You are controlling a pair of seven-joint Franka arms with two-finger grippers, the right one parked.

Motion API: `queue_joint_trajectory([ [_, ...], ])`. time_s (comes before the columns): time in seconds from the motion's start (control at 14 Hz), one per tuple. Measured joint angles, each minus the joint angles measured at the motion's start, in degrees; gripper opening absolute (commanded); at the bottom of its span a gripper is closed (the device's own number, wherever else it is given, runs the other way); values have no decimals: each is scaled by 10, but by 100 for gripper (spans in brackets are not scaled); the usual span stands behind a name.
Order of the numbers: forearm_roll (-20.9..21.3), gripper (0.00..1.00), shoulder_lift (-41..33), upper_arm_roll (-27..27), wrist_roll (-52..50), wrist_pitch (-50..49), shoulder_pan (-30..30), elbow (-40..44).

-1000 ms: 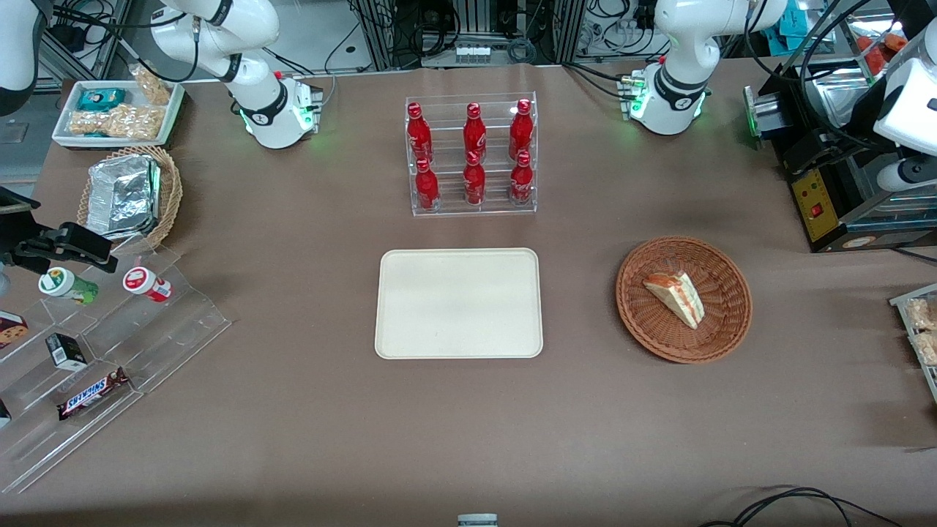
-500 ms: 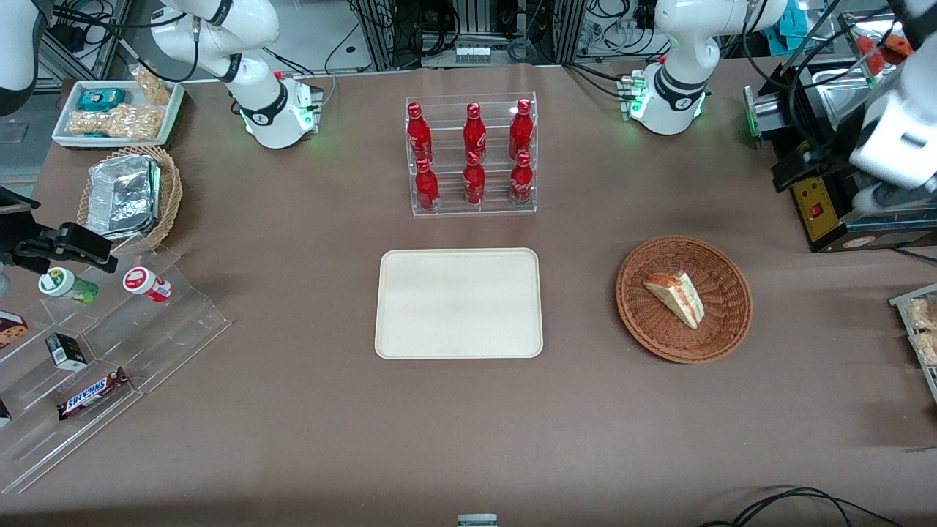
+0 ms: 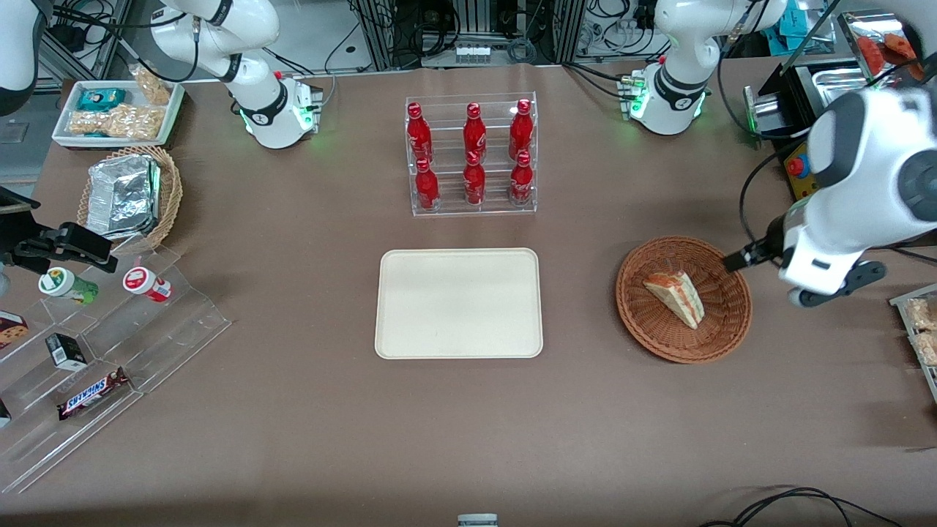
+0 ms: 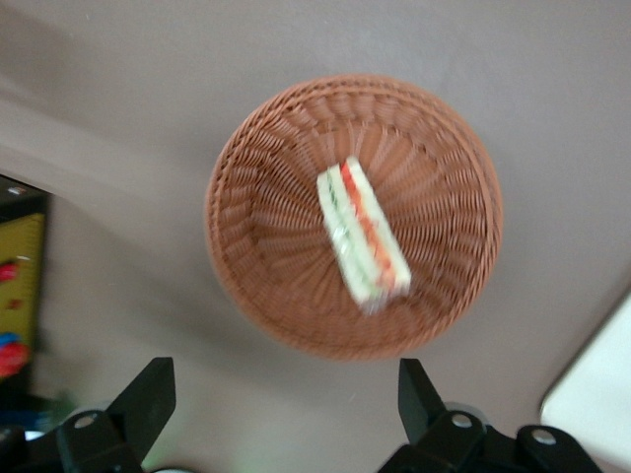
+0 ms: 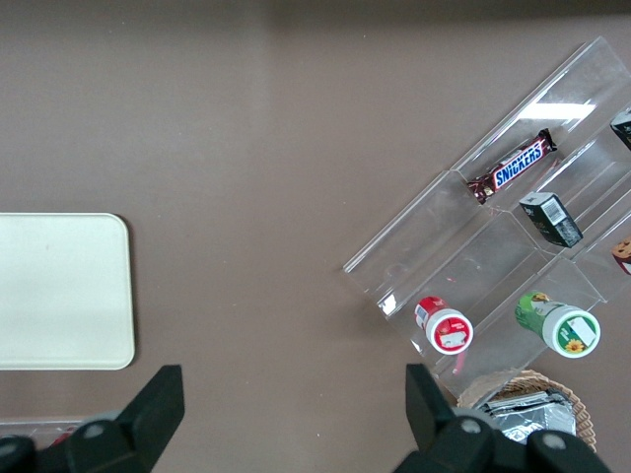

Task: Place sandwich from basket to tray
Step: 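Lower the open left gripper over the sandwich and close on it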

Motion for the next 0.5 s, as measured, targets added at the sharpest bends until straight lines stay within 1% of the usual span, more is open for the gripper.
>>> queue_joint_trajectory([
  [0.29,0,100,45,-1,-124,126,0,-47],
  [0.5,0,100,65,-1,-168,225,0,-97],
])
